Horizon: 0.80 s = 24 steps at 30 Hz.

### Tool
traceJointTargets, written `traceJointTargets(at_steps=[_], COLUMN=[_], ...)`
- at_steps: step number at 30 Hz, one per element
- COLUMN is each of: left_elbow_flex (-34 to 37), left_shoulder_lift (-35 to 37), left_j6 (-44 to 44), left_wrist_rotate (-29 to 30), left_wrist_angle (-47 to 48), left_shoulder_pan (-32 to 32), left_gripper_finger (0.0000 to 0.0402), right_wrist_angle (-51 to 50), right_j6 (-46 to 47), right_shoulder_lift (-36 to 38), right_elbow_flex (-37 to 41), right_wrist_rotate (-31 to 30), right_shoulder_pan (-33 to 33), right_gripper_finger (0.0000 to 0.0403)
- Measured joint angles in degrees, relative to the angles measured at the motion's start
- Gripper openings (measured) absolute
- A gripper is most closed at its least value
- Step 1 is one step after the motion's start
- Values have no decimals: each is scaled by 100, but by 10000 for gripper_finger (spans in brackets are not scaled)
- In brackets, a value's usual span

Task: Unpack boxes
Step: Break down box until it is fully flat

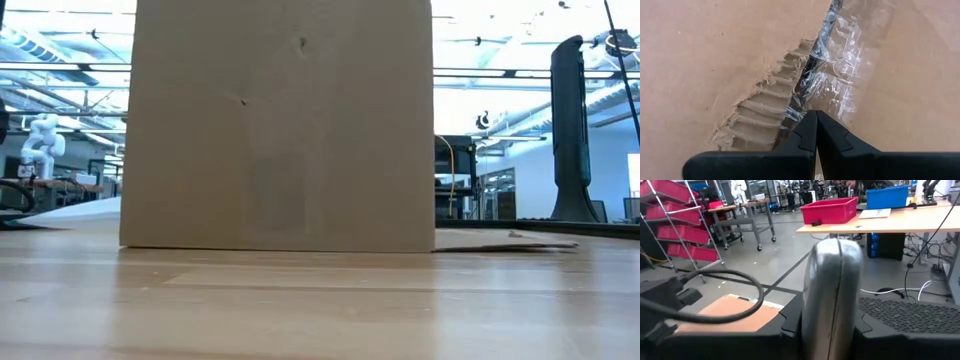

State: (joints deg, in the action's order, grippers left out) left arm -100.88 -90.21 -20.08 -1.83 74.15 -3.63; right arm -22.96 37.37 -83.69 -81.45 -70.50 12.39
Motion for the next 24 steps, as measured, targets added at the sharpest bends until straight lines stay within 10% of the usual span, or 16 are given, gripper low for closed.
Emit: traceJointTargets(at_steps=[24], left_elbow_flex=[-4], left_shoulder_lift=[-53], left_j6=[-60], left_wrist_rotate=[-184], left_wrist_angle=[-483], left_shoulder_pan=[-733], left_gripper_finger=[10], right_wrist_angle=[-78], right_j6=[1145], right_shoulder_lift=[-243], right_elbow_flex=[-2], right_wrist_rotate=[-547], right_shoulder_pan=[1041], right_gripper_finger=[66])
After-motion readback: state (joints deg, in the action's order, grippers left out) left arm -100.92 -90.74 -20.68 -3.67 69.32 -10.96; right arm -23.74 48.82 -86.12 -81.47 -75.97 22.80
